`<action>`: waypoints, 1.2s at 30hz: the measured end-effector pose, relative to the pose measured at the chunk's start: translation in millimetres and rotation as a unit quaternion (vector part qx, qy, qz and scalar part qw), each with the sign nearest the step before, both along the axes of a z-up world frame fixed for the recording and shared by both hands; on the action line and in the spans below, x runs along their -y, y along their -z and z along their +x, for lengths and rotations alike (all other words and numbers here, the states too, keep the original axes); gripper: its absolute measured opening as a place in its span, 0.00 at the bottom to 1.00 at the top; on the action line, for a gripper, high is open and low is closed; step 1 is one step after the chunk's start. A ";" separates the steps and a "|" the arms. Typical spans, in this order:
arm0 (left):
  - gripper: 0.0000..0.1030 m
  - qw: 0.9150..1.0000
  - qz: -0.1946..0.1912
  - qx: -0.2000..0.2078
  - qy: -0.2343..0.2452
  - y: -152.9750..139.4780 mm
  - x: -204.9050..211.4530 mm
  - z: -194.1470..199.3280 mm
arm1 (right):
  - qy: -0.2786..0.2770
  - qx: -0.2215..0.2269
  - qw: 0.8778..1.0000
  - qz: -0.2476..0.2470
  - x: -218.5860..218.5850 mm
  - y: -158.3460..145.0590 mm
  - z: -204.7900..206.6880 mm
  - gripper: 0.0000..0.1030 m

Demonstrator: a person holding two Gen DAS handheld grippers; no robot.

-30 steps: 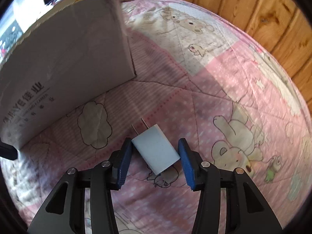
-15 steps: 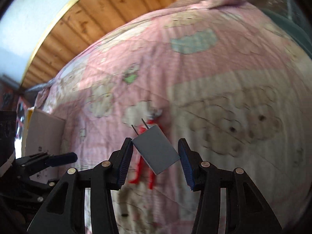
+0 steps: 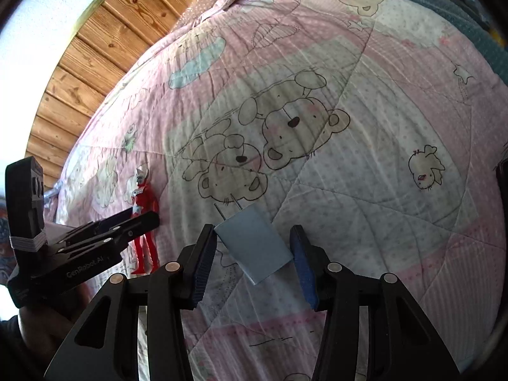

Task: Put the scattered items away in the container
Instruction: 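Grasp the red toy figure with left tool while right tool holds the charger, then carry the red figure and white charger over the cardboard box with both tools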

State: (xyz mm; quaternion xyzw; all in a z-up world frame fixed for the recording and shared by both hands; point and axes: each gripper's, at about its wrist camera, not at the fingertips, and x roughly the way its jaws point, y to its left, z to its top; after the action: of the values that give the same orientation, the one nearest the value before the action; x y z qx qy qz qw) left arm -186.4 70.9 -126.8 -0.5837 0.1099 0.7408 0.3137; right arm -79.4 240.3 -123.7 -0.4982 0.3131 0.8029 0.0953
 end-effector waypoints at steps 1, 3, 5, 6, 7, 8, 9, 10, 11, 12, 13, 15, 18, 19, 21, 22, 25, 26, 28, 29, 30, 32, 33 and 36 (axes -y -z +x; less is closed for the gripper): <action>0.46 1.000 0.003 0.005 -0.004 -2.4 5.1 -0.4 | -0.001 -0.004 1.000 0.000 1.9 -1.9 -0.2 0.49; 0.46 1.000 0.008 0.010 -0.011 -9.5 15.7 -0.2 | -0.004 -0.010 1.000 0.001 6.1 -5.2 1.6 0.49; 0.46 1.000 0.014 0.014 -0.021 -16.6 27.9 1.5 | -0.010 -0.012 1.000 -0.001 12.8 -7.3 1.5 0.49; 0.46 0.999 0.018 0.019 -0.025 -20.2 34.7 1.3 | -0.014 -0.013 1.000 -0.002 16.9 -8.1 0.8 0.49; 0.46 0.999 0.020 0.017 -0.029 -22.6 40.1 0.0 | -0.018 -0.013 1.000 -0.002 22.1 -9.2 0.1 0.49; 0.46 0.999 0.022 0.016 -0.032 -26.0 44.1 0.3 | -0.024 -0.013 1.000 -0.003 27.6 -11.1 -0.1 0.49; 0.46 0.999 0.026 0.015 -0.034 -30.0 48.8 1.1 | -0.029 -0.014 0.999 -0.002 33.9 -13.5 -2.1 0.49; 0.46 0.999 0.029 0.011 -0.037 -34.8 54.0 2.8 | -0.035 -0.015 0.999 -0.001 39.8 -16.4 -2.4 0.49; 0.46 0.999 0.032 0.010 -0.039 -38.7 58.0 3.8 | -0.043 -0.016 0.999 0.000 46.9 -19.4 -2.9 0.49; 0.46 0.998 0.036 0.009 -0.040 -41.8 61.1 5.1 | -0.050 -0.017 0.999 0.001 54.2 -22.2 -4.2 0.49; 0.46 0.998 0.038 0.007 -0.043 -45.9 67.0 6.9 | -0.058 -0.018 0.998 0.002 61.5 -25.3 -4.3 0.49; 0.46 0.998 0.045 0.009 -0.050 -53.7 77.8 11.2 | -0.074 -0.021 0.997 0.004 77.0 -32.1 -6.7 0.49; 0.46 0.996 0.056 0.009 -0.065 -67.9 97.1 19.8 | -0.099 -0.026 0.995 0.010 99.8 -43.9 -8.6 0.49; 0.46 0.996 0.060 0.007 -0.069 -72.8 104.1 22.4 | -0.107 -0.029 0.994 0.011 107.3 -48.3 -8.8 0.49; 0.46 0.995 0.066 0.002 -0.079 -83.4 119.4 30.2 | -0.123 -0.033 0.992 0.015 122.2 -57.2 -10.2 0.49; 0.46 0.994 0.070 0.001 -0.084 -88.9 127.7 34.3 | -0.130 -0.035 0.991 0.017 129.8 -61.4 -11.8 0.49; 0.46 0.992 0.078 -0.007 -0.100 -103.3 151.8 47.5 | -0.153 -0.042 0.987 0.024 151.1 -74.2 -11.2 0.49; 0.46 0.991 0.081 -0.008 -0.106 -107.6 160.4 52.0 | -0.160 -0.044 0.986 0.025 157.9 -78.7 -11.0 0.49; 0.46 0.989 0.084 -0.010 -0.118 -114.1 176.4 61.4 | -0.175 -0.050 0.983 0.028 171.7 -87.5 -10.5 0.49; 0.46 0.989 0.086 -0.010 -0.123 -116.6 184.0 66.3 | -0.183 -0.053 0.981 0.031 178.8 -91.5 -9.6 0.49; 0.46 0.988 0.087 -0.011 -0.129 -119.2 191.1 71.1 | -0.191 -0.054 0.980 0.032 186.2 -94.8 -9.0 0.49; 0.46 0.986 0.091 -0.016 -0.138 -124.8 205.9 80.9 | -0.210 -0.054 0.976 0.036 202.8 -99.9 -8.3 0.49; 0.46 0.985 0.094 -0.019 -0.144 -127.7 213.2 85.6 | -0.220 -0.053 0.973 0.038 212.0 -102.4 -6.9 0.49; 0.46 0.981 0.103 -0.032 -0.162 -137.2 235.0 97.5 | -0.251 -0.052 0.965 0.046 237.3 -109.9 -4.9 0.49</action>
State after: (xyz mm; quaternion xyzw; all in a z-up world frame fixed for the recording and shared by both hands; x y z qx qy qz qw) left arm -89.0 -164.1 10.4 -0.5343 -0.0534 0.8074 0.2444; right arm -84.2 3.1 -13.8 -0.5131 0.1447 0.8397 -0.1032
